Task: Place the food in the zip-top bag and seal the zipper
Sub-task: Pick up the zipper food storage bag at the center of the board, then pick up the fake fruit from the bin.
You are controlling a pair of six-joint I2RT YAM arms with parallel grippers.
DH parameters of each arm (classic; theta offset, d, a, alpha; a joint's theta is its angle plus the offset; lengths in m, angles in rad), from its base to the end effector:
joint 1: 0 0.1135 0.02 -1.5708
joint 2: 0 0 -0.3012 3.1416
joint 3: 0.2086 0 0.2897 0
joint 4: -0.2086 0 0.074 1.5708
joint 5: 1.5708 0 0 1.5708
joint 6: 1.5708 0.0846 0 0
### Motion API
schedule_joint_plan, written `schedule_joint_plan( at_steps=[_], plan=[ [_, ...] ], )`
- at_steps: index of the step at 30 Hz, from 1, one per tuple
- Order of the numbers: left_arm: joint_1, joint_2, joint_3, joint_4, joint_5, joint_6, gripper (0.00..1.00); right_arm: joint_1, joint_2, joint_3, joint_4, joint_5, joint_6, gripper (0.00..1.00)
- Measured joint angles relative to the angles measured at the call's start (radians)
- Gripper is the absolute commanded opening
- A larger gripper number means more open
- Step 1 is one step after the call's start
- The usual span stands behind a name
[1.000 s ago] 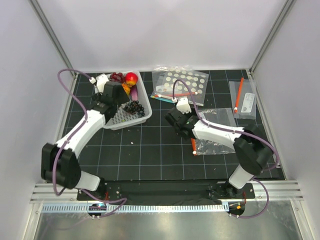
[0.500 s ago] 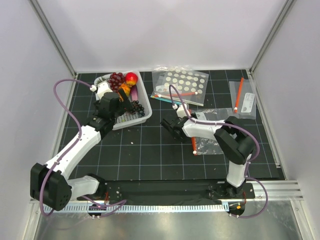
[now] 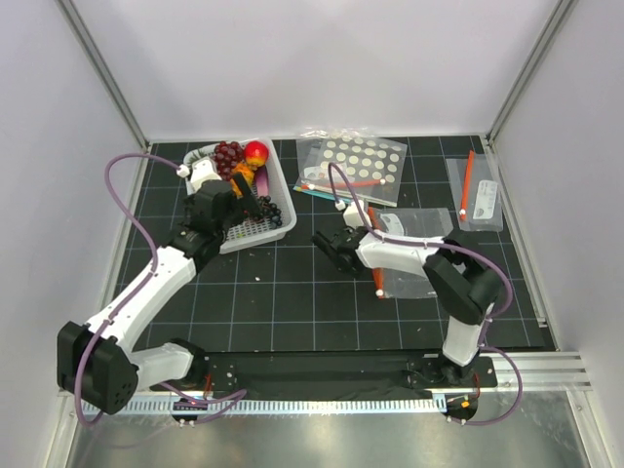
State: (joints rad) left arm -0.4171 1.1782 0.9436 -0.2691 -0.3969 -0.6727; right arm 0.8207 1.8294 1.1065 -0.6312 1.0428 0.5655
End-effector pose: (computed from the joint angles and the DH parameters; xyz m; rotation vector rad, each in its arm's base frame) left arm 0.3127 -0.1028 0.3109 -0.4976 1.9814 -0.2723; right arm 0.3086 0.2240 0.1483 -0.1431 2.1921 -0.8165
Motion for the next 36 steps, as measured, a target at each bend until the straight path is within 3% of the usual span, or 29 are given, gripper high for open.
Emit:
schedule_joint_plan(
  at_steps=[6, 12, 19, 29, 30, 32, 34, 36],
  plan=[
    [-0.002, 0.039, 0.001, 0.0, -0.005, 0.0, 1.0, 0.089, -0.168, -0.037, 0.067, 0.013, -0.033, 0.01],
    [0.008, 0.113, 0.031, -0.001, -0.056, -0.014, 1.0, 0.08, -0.351, -0.173, 0.2, -0.07, -0.084, 0.01],
    [0.079, 0.41, 0.278, -0.01, -0.161, -0.023, 1.0, 0.079, -0.476, -0.251, 0.296, -0.139, -0.098, 0.01],
    [0.211, 0.696, 0.484, -0.005, -0.114, 0.026, 0.98, 0.079, -0.484, -0.266, 0.333, -0.193, -0.097, 0.01],
    [0.209, 0.719, 0.517, -0.006, -0.101, 0.032, 0.96, 0.079, -0.484, -0.266, 0.333, -0.194, -0.097, 0.01],
    [0.206, 0.75, 0.563, -0.005, -0.072, 0.043, 0.78, 0.079, -0.488, -0.269, 0.336, -0.196, -0.097, 0.01],
    [0.203, 0.762, 0.585, -0.005, -0.047, 0.056, 0.53, 0.079, -0.496, -0.273, 0.34, -0.198, -0.096, 0.01],
    [0.202, 0.761, 0.588, -0.006, -0.029, 0.07, 0.41, 0.078, -0.508, -0.278, 0.343, -0.2, -0.097, 0.01]
  ],
)
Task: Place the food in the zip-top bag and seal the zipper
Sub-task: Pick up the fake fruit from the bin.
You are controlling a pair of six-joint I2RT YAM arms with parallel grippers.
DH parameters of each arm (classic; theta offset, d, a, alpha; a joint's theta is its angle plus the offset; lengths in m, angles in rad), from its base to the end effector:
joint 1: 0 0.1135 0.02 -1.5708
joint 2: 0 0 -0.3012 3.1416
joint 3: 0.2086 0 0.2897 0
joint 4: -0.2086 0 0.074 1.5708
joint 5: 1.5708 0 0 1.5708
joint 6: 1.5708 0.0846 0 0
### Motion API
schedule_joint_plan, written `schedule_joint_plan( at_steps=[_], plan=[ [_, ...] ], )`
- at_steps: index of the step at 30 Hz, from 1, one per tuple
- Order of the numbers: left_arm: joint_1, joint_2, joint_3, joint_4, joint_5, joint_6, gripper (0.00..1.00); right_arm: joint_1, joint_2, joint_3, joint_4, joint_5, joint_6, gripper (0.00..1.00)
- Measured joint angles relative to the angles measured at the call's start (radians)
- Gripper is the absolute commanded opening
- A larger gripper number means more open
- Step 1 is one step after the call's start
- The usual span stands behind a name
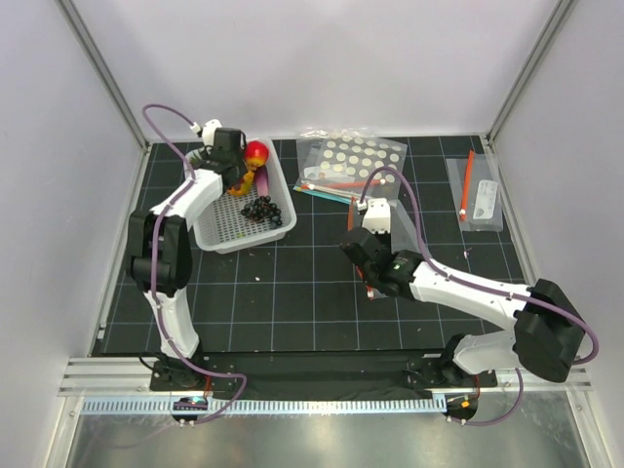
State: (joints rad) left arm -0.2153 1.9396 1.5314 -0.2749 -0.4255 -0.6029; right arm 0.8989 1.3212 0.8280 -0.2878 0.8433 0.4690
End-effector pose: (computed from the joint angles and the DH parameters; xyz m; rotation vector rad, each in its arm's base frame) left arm 0.5249 -0.0791 0.2417 -0.6372 2.0883 0.0196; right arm 0.2462 0.2081 0.2323 -0.0621 2.0614 -0.1709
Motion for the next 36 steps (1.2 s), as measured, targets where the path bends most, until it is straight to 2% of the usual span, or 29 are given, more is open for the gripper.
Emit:
schedule_joint_plan(
  at_steps=[1, 3, 10, 21, 29, 36],
  plan=[
    [0.0, -0.001, 0.0, 0.0, 0.006, 0.004, 0.33, 0.0, -0.006, -0.003, 0.004, -0.001, 0.0, 0.01],
    [0.0, -0.01, -0.008, 0.001, 0.014, 0.008, 0.28, -0.003, -0.021, -0.011, 0.008, -0.005, 0.0, 0.01],
    [-0.013, -0.138, -0.08, -0.01, 0.031, 0.005, 0.19, -0.018, -0.038, -0.019, 0.027, -0.018, 0.0, 0.01],
    [-0.16, -0.478, -0.154, -0.024, 0.041, 0.001, 0.2, -0.025, -0.076, -0.061, 0.063, -0.067, -0.011, 0.01],
    [-0.293, -0.719, -0.349, -0.003, 0.075, -0.028, 0.23, -0.026, -0.188, -0.119, 0.146, -0.138, -0.039, 0.01],
    [-0.444, -0.761, -0.418, 0.027, 0.223, -0.019, 0.23, -0.026, -0.204, -0.146, 0.198, -0.223, -0.057, 0.01]
  ],
)
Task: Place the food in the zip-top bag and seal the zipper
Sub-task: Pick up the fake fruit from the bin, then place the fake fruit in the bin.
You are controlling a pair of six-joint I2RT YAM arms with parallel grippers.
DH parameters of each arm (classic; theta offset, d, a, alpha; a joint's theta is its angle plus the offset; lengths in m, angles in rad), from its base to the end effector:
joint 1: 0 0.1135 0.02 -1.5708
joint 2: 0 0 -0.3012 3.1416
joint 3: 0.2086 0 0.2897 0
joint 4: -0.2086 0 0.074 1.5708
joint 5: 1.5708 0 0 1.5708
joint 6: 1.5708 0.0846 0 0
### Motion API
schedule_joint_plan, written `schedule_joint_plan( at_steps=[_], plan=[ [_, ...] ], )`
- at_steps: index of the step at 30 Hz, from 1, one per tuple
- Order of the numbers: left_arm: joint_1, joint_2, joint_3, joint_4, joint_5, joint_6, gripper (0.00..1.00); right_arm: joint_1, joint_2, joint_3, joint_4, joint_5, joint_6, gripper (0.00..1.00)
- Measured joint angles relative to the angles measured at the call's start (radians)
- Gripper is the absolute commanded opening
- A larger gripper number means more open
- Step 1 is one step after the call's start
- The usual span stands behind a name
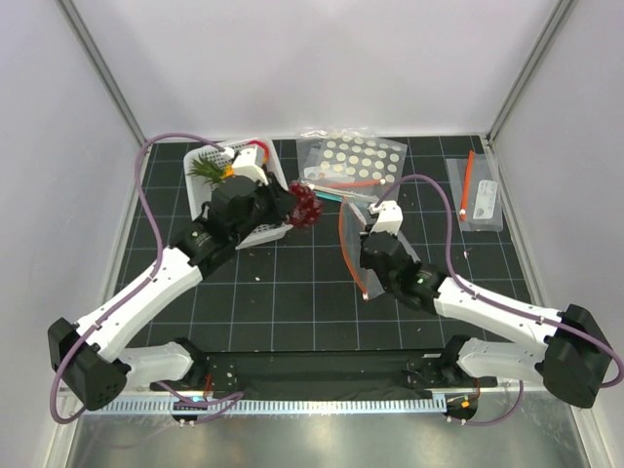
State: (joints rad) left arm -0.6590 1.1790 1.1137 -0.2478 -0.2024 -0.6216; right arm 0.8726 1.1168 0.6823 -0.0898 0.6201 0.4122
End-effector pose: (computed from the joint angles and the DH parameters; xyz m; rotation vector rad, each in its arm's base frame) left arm 0.2800 -0.1953 0.3849 -0.1065 1.9329 -0.6817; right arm 0.2266 0.1935 0.2478 -0.0946 1.9924 0.1748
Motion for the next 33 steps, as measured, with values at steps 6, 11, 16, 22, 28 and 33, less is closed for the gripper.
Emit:
schedule_joint_plan(
  at_steps=[6, 11, 16, 22, 28, 33],
  plan=[
    [-0.087, 0.004, -0.003, 0.075, 0.165, 0.026, 0.22, 0.0, -0.03, -0.013, 0.022, -0.05, -0.011, 0.01],
    [-0.093, 0.052, -0.003, 0.158, 0.331, 0.031, 0.21, 0.0, -0.064, -0.025, 0.049, -0.101, -0.016, 0.01],
    [-0.098, 0.084, -0.009, 0.176, 0.391, 0.034, 0.22, -0.01, -0.08, -0.032, 0.064, -0.126, -0.015, 0.01],
    [-0.094, 0.028, -0.026, 0.106, 0.166, 0.031, 0.22, -0.033, -0.08, -0.032, 0.059, -0.125, -0.005, 0.01],
    [-0.025, -0.128, -0.112, 0.04, -0.111, 0.027, 0.23, -0.046, -0.08, -0.032, 0.059, -0.125, 0.007, 0.01],
    [0.084, -0.147, -0.129, 0.026, -0.211, -0.004, 0.16, -0.05, -0.08, -0.032, 0.059, -0.126, 0.009, 0.01]
  ],
)
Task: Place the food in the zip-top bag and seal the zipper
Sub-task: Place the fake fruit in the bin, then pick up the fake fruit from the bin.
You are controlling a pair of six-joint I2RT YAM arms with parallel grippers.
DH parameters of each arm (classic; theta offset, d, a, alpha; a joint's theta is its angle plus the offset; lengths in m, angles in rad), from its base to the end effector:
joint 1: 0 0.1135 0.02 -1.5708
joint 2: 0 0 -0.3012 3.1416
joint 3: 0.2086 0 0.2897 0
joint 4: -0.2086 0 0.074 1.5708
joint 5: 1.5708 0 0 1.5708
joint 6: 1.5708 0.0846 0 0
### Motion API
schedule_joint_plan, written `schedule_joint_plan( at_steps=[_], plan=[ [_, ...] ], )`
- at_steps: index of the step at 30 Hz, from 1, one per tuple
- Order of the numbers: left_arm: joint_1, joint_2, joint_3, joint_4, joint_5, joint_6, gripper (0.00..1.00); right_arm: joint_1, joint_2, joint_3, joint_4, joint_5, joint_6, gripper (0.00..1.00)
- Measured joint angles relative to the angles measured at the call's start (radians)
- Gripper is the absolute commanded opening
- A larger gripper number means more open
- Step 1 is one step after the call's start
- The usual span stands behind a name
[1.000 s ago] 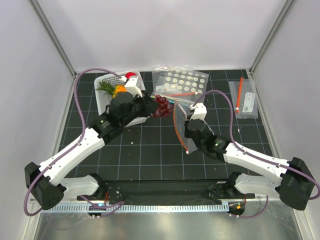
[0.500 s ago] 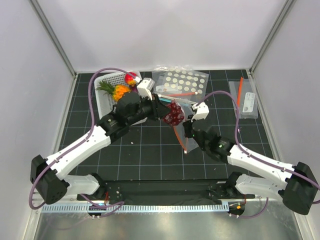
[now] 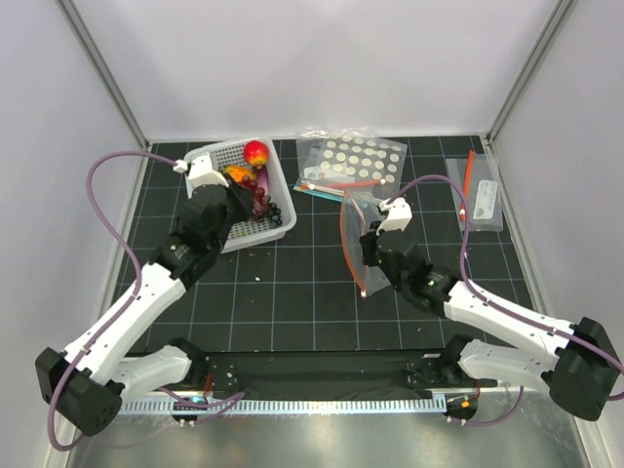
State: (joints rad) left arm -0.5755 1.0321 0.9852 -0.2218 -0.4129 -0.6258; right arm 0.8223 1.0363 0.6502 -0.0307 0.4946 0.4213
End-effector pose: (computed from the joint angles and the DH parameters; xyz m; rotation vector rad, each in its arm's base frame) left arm 0.2680 -0.1334 0.3785 -0.3358 1.8109 -0.4689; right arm 0.2251 0.1833 0.2614 -0.0733 1.9484 0.3346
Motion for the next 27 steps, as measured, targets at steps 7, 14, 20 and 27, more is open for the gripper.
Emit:
schedule_joint_plan(
  at_steps=[7, 14, 20, 27],
  plan=[
    [0.114, 0.095, -0.018, -0.053, -0.023, -0.053, 0.46, -0.002, 0.0, -0.005, 0.0, 0.0, 0.001, 0.01],
    [0.116, 0.113, -0.016, -0.095, -0.067, -0.08, 1.0, -0.006, 0.0, -0.01, 0.0, -0.004, 0.003, 0.01],
    [0.182, 0.13, -0.003, -0.101, -0.038, -0.113, 1.0, -0.006, 0.0, -0.01, 0.0, -0.005, 0.004, 0.01],
    [0.367, 0.322, 0.015, -0.045, 0.082, -0.254, 1.0, -0.006, 0.0, -0.011, 0.0, -0.01, 0.004, 0.01]
  ],
)
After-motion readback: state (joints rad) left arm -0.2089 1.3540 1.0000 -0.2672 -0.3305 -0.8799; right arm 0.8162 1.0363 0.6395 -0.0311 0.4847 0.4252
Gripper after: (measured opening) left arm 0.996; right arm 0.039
